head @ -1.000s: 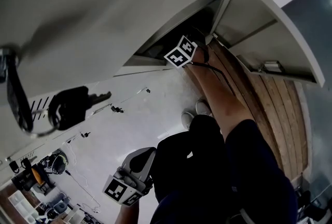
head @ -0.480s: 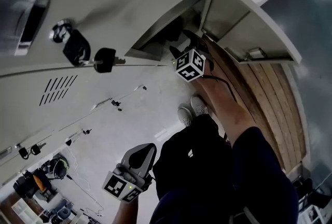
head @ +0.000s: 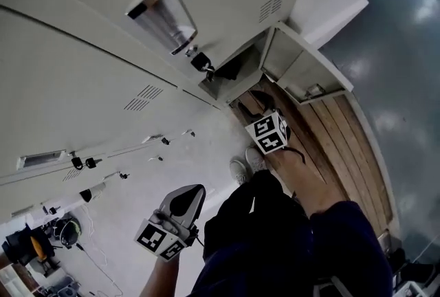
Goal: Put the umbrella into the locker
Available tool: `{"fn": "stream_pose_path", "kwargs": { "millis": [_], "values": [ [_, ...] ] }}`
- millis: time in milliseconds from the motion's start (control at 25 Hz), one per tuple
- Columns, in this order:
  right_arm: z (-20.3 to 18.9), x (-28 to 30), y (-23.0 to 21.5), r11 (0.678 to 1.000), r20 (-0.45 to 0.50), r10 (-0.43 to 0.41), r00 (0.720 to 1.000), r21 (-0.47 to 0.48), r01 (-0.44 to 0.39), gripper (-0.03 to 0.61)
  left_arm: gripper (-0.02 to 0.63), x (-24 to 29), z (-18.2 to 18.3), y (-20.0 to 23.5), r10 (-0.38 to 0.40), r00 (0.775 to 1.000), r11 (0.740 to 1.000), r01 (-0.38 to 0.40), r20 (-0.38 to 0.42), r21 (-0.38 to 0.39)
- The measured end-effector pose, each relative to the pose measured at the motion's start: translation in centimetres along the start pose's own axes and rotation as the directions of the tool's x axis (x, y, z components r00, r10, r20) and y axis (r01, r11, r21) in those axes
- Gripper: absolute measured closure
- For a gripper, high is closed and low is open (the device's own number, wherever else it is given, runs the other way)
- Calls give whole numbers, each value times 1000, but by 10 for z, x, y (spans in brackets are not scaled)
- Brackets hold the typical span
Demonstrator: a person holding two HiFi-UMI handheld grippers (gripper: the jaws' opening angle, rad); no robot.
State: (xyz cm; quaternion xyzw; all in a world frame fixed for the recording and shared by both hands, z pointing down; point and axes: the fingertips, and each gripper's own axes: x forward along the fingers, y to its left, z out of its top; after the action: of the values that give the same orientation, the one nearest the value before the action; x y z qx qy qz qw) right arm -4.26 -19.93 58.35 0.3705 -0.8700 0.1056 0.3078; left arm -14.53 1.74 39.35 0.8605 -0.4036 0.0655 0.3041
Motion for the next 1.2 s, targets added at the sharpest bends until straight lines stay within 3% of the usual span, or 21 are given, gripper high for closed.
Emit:
{"fn": "stream_pose_path", "kwargs": {
  "millis": [200, 360, 440, 600, 800, 1000, 1200],
  "values": [
    [44, -71, 15, 997, 64, 21, 998, 77, -26, 495, 612, -10, 46, -11, -6, 995, 1000, 3, 96, 28],
    [73, -122, 22, 987, 111, 42, 993, 153, -58, 541, 612, -19, 75, -23, -13, 989, 998, 3, 145, 65],
    [92, -142, 23, 976, 145, 53, 988, 200, -81, 549, 612, -25, 89, -27, -14, 986, 996, 0, 167, 87],
    [128, -175, 29, 975, 200, 72, 977, 194, -111, 561, 612, -31, 108, -30, -24, 978, 994, 0, 206, 113],
    [145, -205, 38, 977, 203, 83, 976, 178, -120, 569, 612, -37, 119, -33, -45, 969, 992, 16, 243, 122],
    [166, -235, 47, 960, 245, 115, 963, 223, -171, 571, 612, -40, 128, -29, -59, 961, 991, 24, 270, 132],
    [184, -256, 56, 967, 277, 122, 953, 185, -178, 571, 612, -40, 133, -32, -75, 958, 988, 34, 276, 148]
  ]
}}
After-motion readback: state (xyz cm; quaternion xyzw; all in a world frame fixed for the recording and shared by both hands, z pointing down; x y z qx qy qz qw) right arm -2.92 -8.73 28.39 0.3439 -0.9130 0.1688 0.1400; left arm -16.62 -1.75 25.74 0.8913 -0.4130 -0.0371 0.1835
